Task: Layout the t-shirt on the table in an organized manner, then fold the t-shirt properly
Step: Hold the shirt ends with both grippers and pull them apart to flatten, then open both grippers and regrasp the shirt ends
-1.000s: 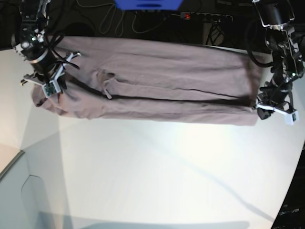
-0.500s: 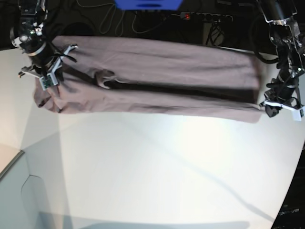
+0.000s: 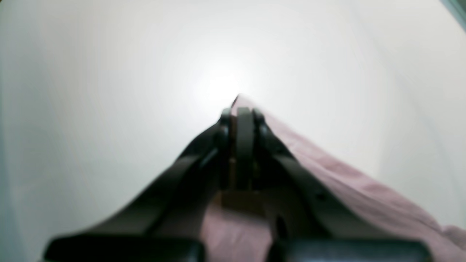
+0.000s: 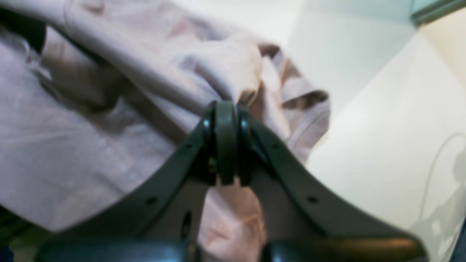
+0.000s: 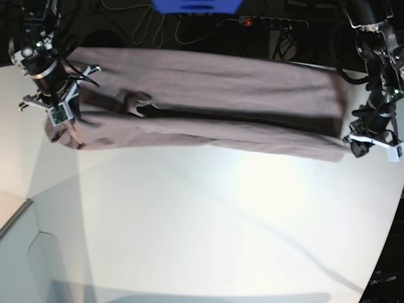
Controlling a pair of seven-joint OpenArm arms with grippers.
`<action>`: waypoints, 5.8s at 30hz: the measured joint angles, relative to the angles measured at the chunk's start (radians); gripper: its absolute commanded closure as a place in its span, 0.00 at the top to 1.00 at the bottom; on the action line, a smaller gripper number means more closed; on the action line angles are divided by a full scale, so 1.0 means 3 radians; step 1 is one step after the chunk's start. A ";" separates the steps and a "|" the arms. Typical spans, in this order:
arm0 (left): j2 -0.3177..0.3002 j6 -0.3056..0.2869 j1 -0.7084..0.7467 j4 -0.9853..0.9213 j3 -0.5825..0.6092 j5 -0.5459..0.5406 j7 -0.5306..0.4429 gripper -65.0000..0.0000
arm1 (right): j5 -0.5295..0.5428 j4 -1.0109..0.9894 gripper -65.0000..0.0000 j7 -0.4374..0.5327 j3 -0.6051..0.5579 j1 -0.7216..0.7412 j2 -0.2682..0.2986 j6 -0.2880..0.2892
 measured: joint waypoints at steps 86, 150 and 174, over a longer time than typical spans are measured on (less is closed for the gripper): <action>0.0010 0.0001 0.0140 -0.0086 0.0008 -0.0261 -0.0010 0.00 | -0.0010 -0.0299 0.00 -0.0008 0.0439 -0.0011 -0.0310 0.0261; 0.0075 0.0000 0.0103 -0.0730 0.0020 -0.0275 -0.0088 0.66 | 0.0001 -0.0632 0.39 -0.0004 0.0378 0.0216 -0.0422 0.0261; 0.0242 -0.0023 0.0045 -0.0739 0.0112 -0.0287 0.0089 0.00 | -0.0011 -0.0997 0.39 -0.0009 0.0407 0.0333 -0.0277 0.0261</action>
